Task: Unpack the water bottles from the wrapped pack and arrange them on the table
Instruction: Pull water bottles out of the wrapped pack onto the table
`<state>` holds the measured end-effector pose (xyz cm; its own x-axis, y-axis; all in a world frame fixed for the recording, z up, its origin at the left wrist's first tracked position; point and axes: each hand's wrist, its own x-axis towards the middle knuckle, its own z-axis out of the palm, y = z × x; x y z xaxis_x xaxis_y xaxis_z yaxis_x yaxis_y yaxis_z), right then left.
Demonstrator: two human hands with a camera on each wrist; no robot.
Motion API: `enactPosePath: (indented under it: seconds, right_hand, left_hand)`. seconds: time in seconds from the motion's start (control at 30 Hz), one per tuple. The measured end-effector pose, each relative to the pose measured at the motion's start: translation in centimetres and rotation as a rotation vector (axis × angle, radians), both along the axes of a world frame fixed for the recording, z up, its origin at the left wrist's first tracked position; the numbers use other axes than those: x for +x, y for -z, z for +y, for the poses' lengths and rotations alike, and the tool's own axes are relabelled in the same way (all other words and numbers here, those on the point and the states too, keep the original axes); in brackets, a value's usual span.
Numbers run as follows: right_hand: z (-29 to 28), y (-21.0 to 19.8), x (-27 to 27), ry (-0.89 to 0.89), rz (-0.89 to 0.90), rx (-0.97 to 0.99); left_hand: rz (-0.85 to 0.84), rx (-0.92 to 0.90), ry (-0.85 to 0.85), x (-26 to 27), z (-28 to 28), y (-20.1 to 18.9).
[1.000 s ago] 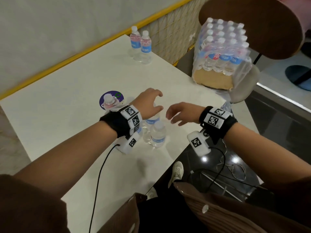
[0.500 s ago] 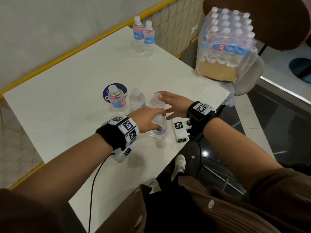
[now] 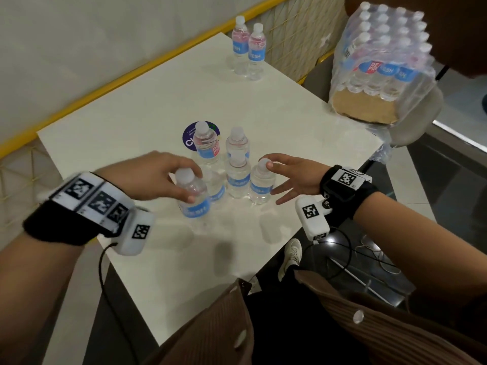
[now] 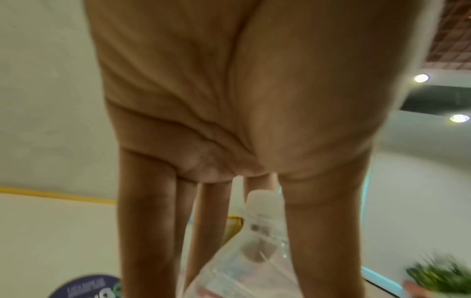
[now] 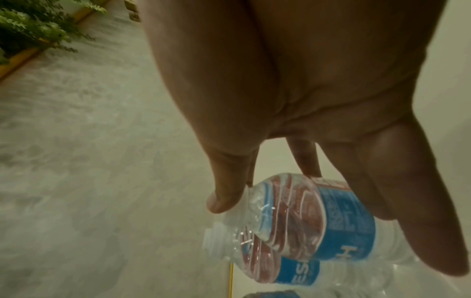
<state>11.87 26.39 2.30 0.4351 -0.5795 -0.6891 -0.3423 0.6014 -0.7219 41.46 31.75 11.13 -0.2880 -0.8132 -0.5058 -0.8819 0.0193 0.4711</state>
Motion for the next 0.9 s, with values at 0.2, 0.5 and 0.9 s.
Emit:
enactPosePath:
  seconds: [0.2,0.5,0.9]
  right_hand:
    - [0.6,0.0,0.6,-0.018,0.001,0.018]
    - [0.9,0.2,0.8,-0.005,-0.028,0.045]
    - [1.5,2.4,0.4,0.173,-0.039,0.221]
  left_hand:
    - [0.153,-0.103,-0.165,2.3,-2.1,-1.7]
    - [-0.128,0.001,-0.128,3.7,-3.9,2.9]
    - [0.116,-0.009,-0.483,1.2,-5.6,8.0]
